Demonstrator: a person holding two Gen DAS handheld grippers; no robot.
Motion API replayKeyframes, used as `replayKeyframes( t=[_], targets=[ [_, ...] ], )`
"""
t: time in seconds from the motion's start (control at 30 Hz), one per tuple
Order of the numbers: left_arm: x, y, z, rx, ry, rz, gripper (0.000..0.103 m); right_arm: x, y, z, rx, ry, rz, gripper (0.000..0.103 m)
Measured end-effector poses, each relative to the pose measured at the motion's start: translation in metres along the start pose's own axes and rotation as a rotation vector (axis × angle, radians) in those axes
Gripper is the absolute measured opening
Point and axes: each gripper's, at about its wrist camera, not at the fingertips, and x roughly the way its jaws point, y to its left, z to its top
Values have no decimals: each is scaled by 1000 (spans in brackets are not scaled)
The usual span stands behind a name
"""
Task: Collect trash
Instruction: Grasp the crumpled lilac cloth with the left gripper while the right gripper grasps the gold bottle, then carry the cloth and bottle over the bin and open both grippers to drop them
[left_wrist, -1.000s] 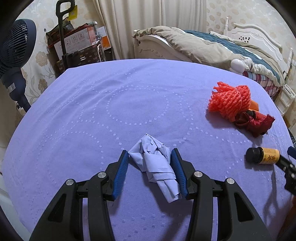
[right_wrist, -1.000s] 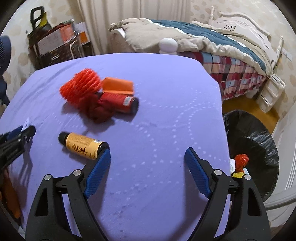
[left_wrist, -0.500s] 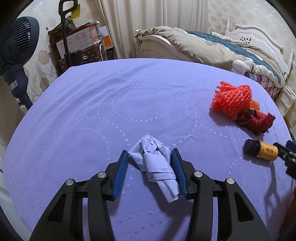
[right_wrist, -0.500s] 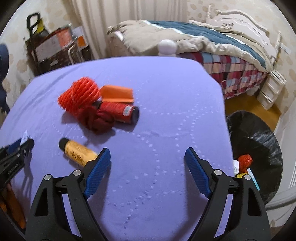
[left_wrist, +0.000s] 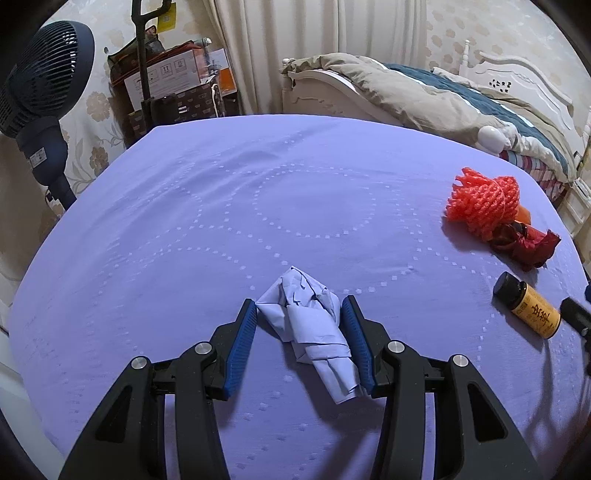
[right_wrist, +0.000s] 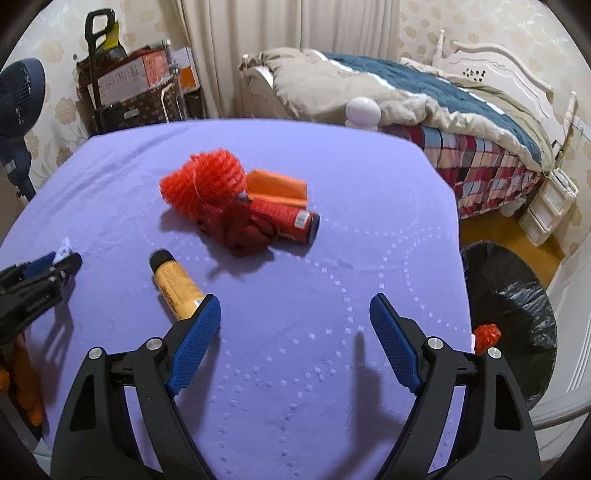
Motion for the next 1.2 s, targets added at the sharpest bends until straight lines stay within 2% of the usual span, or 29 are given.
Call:
replayKeyframes(
  t=[0.27, 0.43, 0.47, 0.5, 0.57, 0.67, 0.8, 1.0, 1.13, 1.2],
  targets=[
    [0, 8, -1, -15, -2, -4, 48, 1, 33, 11, -92, -2, 95, 81],
    [0, 9, -1, -16, -2, -5, 48, 22, 60, 16, -155, 28, 131, 72],
    [0, 10, -1, -17, -2, -7, 48, 26, 63, 17, -162, 35, 131, 67],
    [0, 9, -1, -17, -2, -8, 48, 32, 67, 18, -172, 49, 129, 58],
    [0, 9, -1, -15, -3, -5, 48, 35, 69, 15, -178, 59, 128, 52],
    [0, 9, -1, -13, -3, -5, 48, 30, 67, 11, -178, 59, 121, 38],
    [-1, 5, 0, -1, -4, -10, 48, 22, 53, 1, -138, 50, 98, 23],
    [-1, 3, 1, 10, -4, -22, 48, 12, 18, -11, -35, 48, 38, 23],
    [-1, 2, 0, 16, -4, -20, 48, 10, 4, -11, 0, 48, 34, 24],
    [0, 1, 0, 21, -4, -20, 48, 12, 4, -10, -2, 45, 38, 30]
  ],
)
